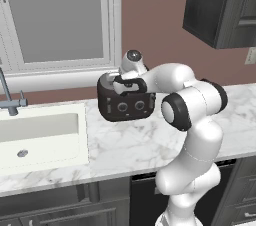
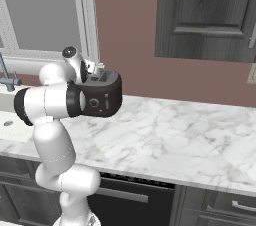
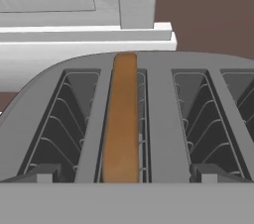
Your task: Start the toaster. Once the lever pops up, take the bread to the plate on the dining counter.
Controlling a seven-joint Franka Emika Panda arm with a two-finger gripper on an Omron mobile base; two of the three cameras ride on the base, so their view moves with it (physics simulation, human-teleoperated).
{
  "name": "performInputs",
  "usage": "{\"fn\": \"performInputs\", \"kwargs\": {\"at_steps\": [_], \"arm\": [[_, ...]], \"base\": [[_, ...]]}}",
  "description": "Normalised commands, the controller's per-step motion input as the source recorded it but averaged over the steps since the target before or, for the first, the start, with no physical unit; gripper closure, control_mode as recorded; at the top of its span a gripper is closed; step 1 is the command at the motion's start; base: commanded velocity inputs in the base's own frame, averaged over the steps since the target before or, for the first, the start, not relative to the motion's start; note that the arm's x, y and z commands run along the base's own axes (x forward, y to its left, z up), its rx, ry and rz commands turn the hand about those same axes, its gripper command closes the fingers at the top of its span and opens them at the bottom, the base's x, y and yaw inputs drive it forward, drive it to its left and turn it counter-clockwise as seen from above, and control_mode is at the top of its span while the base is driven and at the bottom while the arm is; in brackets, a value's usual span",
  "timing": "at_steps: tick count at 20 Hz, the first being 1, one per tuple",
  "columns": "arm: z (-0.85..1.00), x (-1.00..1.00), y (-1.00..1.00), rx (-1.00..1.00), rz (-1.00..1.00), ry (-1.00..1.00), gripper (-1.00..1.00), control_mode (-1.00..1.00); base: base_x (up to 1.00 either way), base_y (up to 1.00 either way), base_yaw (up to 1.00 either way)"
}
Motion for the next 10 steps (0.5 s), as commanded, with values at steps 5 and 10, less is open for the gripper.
{"fn": "performInputs", "kwargs": {"at_steps": [5, 10], "arm": [[0.00, 0.00, 0.00, 0.00, 0.00, 0.00, -1.00, -1.00], [0.00, 0.00, 0.00, 0.00, 0.00, 0.00, 1.00, -1.00]], "base": [[0.00, 0.00, 0.00], [0.00, 0.00, 0.00]]}}
